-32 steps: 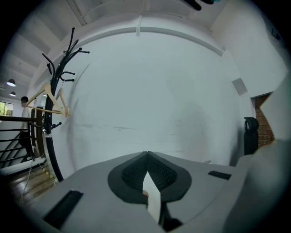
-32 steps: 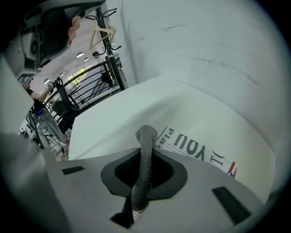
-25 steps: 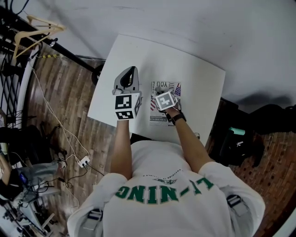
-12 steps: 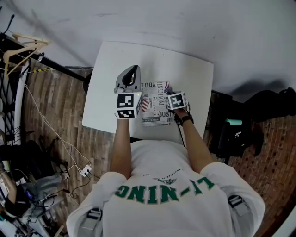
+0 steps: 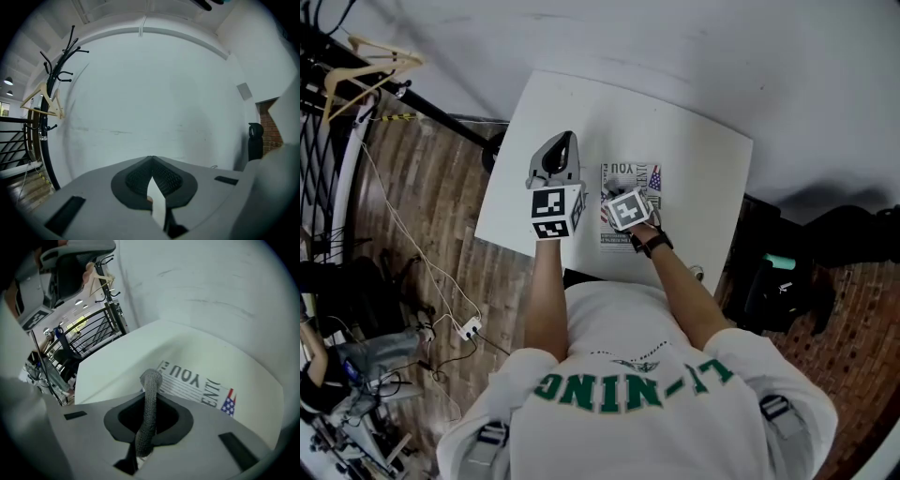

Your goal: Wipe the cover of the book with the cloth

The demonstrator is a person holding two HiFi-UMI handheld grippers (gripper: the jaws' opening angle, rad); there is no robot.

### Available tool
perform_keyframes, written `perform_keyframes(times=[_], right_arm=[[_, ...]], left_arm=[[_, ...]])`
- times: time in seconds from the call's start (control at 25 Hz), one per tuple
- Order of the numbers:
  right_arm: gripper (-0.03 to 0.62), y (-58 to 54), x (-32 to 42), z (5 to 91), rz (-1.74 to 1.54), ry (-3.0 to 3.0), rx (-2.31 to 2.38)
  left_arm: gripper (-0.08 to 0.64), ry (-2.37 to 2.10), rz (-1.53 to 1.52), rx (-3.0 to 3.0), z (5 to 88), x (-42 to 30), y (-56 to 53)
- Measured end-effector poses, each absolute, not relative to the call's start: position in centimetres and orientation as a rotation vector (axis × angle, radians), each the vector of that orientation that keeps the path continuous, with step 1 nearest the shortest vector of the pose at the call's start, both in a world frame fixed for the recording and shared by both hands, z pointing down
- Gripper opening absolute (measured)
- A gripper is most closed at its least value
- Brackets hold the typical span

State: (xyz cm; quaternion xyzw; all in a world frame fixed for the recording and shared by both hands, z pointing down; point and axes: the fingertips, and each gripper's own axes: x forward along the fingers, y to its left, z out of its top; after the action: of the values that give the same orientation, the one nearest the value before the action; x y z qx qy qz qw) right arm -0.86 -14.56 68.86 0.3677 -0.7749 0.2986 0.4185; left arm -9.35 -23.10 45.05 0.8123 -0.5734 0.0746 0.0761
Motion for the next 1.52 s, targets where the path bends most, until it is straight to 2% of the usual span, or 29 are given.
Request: perform_keyframes(times=[0.28,0.8,1.0,1.2,1.52], right_arm=[[0.035,-13.9,-3.4,69.9,0.799,-1.944,0.880],[0.035,-14.0,10.1,68.9,0.820,-1.840,1.169],[0.035,-13.6,11.7,69.0,0.808,-1.793,1.209],[0.035,-13.9,10.0,68.8,0.811,-1.812,1.182],[0.035,-12.9,-1.6,68.2,0.756,-2.004,0.906]], left_arm=[[0.006,-1.753,0.231,2.409,45.0,-11.1,-22.3],[0.006,-1.629,0.228,2.531,44.1,-5.5,-22.4],[0.006,-1.633,0.224,2.527,44.1,-5.4,-22.0],[0.006,-1.690,0.224,2.483,44.3,-7.3,-21.3],[0.006,-1.799,0.223,2.379,45.6,-11.8,-18.8]])
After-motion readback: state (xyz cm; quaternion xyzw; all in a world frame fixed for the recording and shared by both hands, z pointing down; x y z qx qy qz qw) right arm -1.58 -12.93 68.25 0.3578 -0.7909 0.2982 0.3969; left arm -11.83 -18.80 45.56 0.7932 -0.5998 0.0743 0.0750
